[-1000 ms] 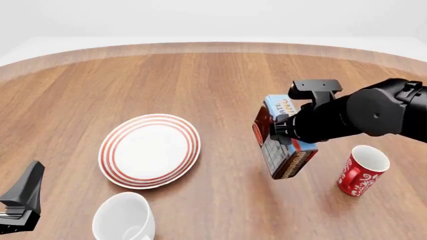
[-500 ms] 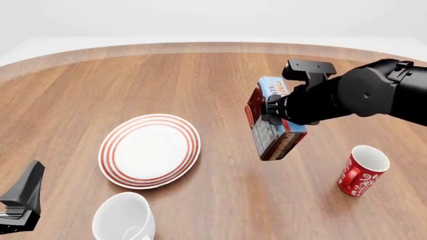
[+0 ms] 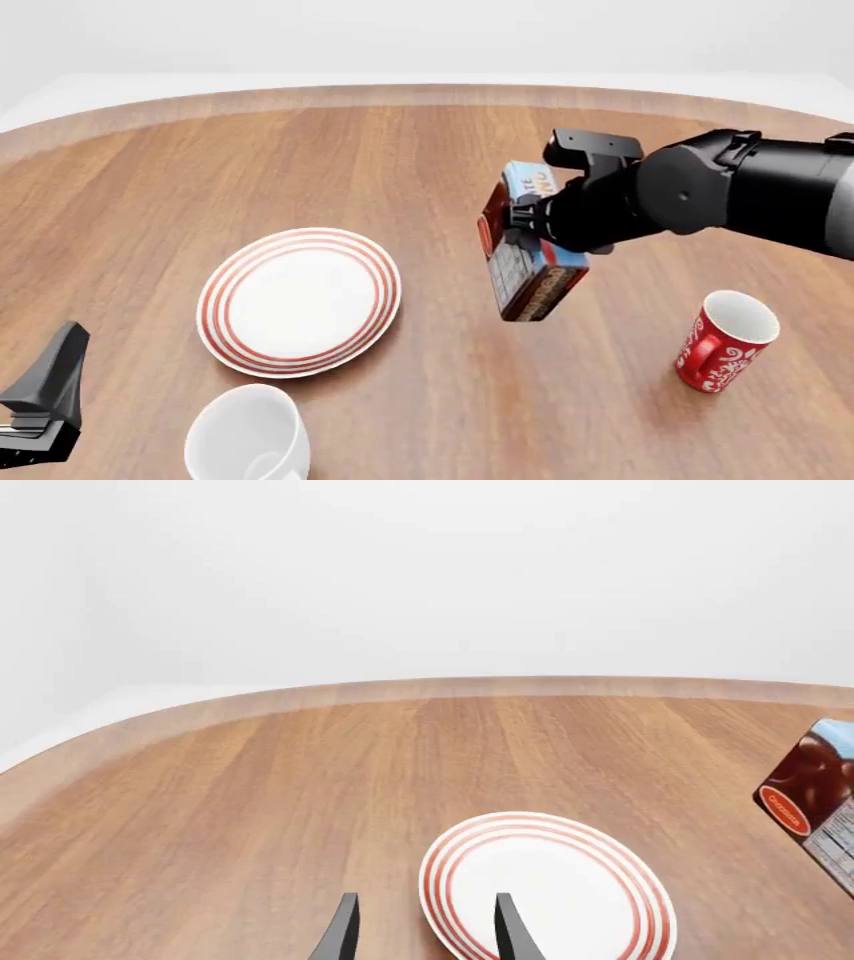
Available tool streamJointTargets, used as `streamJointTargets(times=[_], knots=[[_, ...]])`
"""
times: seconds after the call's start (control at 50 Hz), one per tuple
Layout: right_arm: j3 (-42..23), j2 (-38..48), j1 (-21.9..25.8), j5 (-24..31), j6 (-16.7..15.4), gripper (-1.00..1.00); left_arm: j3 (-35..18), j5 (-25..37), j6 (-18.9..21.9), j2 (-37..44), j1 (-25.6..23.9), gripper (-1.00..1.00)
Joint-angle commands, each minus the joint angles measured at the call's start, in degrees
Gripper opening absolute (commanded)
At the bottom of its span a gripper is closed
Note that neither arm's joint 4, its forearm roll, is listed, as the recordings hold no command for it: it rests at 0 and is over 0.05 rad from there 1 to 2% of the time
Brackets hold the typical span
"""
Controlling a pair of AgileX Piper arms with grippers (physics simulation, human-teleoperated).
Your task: Pick up the white mug and put it on the plate, and put the chocolate pudding to the right of the plate.
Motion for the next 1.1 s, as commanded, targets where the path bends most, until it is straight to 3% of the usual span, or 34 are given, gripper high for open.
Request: streamJointTargets(times=[0.02, 1.1], knots=[[-0.4, 2.98, 0.02, -1.68, 1.44, -1.0, 0.0, 0.0, 0.0, 0.0, 0.0, 1.0], [-2.39, 13.21, 0.86, -3.58, 0.71, -1.0, 0.0, 0.0, 0.0, 0.0, 0.0, 1.0]])
